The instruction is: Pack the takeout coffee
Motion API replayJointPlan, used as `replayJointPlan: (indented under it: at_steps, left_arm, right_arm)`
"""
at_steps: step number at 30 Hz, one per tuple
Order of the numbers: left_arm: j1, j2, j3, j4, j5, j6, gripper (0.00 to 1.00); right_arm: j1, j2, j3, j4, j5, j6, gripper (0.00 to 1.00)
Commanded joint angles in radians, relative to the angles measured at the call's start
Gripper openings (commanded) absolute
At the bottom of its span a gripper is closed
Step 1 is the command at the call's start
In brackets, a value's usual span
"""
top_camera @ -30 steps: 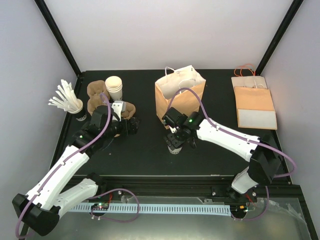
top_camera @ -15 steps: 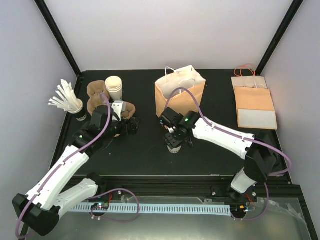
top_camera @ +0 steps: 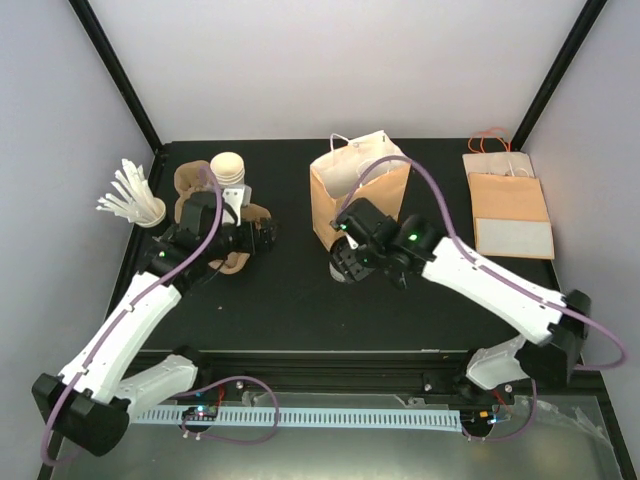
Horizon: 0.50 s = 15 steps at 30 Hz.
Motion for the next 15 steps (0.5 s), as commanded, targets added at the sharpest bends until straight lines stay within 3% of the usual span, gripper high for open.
replayJointPlan:
  at_steps: [1, 8, 15]
  left_arm:
    - [0.017, 0.084, 0.142, 0.038, 0.155, 0.051, 0.99]
    - [0.017, 0.301, 0.361, 0.089, 0.347, 0.063, 0.99]
    - [0.018, 0.554, 0.613, 0.102, 0.348, 0.289, 0.99]
  right_arm:
    - [0.001, -0.119, 0.124, -0.040, -0.036, 0.010, 0.67]
    - [-0.022, -0.163, 0.397, -0.115, -0.055, -0.003, 0.64]
    - [-0.065, -0.144, 0.609, -0.182, 0.141, -0.007, 0.58]
